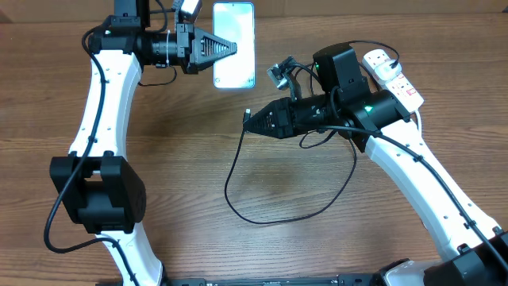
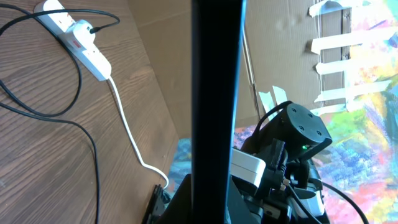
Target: Plug charger to phone and switch on socket
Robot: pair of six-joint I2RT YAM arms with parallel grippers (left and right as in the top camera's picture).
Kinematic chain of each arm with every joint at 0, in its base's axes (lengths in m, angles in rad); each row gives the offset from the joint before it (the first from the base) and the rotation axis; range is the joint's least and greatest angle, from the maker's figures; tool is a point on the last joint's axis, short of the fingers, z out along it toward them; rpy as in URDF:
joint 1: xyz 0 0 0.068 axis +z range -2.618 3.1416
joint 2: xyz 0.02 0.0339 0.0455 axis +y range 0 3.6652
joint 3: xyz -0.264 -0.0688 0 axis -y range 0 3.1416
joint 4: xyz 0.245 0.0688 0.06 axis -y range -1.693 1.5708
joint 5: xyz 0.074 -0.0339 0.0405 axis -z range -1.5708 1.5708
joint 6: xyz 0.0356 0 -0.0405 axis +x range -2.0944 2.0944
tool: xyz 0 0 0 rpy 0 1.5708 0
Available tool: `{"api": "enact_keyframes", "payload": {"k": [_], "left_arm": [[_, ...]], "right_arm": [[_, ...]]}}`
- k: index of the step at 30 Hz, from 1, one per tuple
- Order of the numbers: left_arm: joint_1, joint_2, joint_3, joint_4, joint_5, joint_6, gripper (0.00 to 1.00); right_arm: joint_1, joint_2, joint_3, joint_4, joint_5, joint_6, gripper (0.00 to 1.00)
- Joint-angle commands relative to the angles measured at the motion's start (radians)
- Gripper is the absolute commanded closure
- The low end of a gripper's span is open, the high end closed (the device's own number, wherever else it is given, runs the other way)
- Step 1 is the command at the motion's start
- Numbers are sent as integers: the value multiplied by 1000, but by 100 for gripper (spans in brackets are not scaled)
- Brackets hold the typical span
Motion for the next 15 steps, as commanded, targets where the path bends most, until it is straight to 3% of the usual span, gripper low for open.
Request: {"api": "enact_keyframes", "payload": {"k": [1, 6, 11, 15], "left_arm": [[-24, -5, 9, 3, 52, -8, 96], [-20, -5, 9, 5, -48, -9, 96], [12, -5, 9, -21, -268, -10, 96], [32, -5, 9, -108, -465, -10, 96]], "right_arm": [[5, 7, -2, 15, -27, -19, 96], [5, 12, -2, -5, 127, 57, 96], [5, 16, -5, -47, 279, 99, 96], [11, 25, -19, -117, 559, 206, 96]]}}
